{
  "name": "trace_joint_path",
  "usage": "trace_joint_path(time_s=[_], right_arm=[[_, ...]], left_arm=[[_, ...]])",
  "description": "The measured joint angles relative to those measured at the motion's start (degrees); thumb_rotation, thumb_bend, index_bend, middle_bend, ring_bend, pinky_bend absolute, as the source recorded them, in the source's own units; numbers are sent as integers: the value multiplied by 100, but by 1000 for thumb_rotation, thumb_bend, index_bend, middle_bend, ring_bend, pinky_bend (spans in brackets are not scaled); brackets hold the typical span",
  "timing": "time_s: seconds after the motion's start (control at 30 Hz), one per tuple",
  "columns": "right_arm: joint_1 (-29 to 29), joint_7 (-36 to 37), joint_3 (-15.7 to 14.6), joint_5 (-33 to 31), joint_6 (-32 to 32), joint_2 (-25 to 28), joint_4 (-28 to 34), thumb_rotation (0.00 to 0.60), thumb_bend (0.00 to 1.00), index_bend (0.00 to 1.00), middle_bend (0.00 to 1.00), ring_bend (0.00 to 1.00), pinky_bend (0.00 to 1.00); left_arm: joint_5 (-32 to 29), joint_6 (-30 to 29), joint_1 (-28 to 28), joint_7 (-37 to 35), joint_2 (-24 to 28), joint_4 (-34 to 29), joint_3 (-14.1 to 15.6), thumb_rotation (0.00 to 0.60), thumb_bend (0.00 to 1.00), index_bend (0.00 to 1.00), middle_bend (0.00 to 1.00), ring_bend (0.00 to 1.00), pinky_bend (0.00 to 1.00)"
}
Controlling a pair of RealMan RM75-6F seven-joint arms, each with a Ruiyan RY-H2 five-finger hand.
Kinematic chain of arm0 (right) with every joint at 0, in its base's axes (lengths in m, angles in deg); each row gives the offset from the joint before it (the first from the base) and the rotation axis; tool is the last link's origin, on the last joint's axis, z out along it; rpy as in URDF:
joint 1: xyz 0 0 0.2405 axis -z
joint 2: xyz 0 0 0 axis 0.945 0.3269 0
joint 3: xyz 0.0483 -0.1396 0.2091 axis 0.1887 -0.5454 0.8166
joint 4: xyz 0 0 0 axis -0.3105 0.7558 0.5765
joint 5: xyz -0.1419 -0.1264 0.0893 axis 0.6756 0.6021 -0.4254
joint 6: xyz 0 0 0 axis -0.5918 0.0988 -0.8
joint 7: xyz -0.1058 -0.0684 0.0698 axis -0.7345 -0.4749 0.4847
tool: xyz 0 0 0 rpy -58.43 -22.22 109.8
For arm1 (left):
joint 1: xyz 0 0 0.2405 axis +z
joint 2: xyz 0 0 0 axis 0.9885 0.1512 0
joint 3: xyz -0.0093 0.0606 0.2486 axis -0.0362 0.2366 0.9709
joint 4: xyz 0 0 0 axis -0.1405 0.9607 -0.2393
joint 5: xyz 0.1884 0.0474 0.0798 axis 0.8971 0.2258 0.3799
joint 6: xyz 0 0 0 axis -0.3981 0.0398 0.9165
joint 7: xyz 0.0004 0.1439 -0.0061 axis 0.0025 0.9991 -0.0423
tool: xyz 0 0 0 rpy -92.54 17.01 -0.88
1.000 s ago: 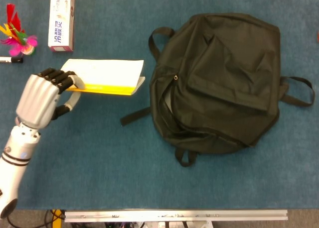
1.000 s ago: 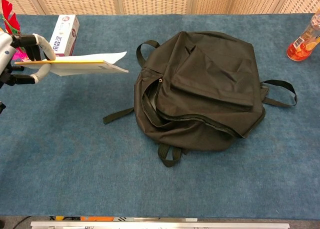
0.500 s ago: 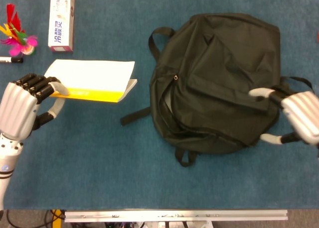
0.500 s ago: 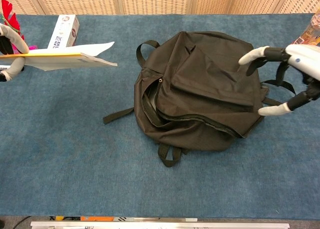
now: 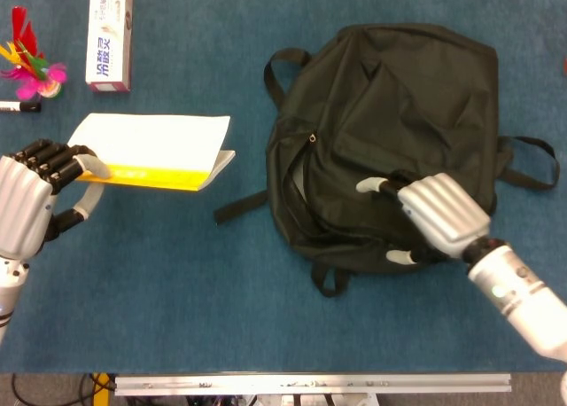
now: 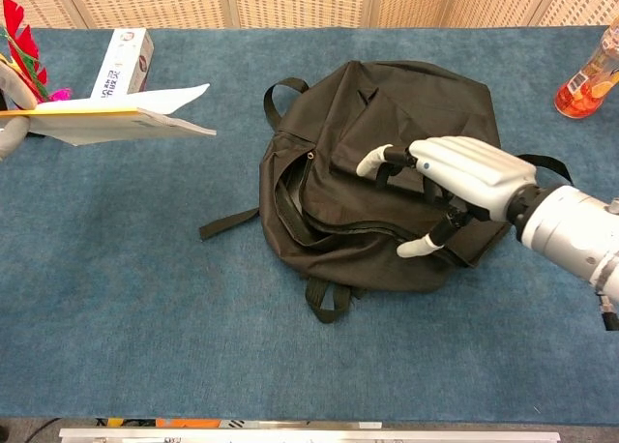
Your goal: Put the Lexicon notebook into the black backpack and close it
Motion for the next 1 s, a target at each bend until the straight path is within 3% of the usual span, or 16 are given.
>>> trace_joint_path(time_s=[0.3,0.87,0.93,1.0], right_arm=[[-354,-480,71,-891,222,-403,-404,600,0,247,369,247,504],[-638,106,443,-1475,333,-198,-734,600,1,255,391,268,522],[-667,193,485,-1504,321,-157,-742,600,50,283,402,281,536],[-707,228,504,-1530,317,-145,-799,600,193,326,422,311,566]], left_arm=[[6,-20,44,-91,-9,61,13,600,424,621,586,581,566],[-37,63,63,-126,-41,105,-3,600,424,621,585,581,566],[-44,77,62,-130,-38,110,-6,600,424,621,584,581,566],[-41,79,67,-139,-32,115,-2,600,424,621,584,581,566]])
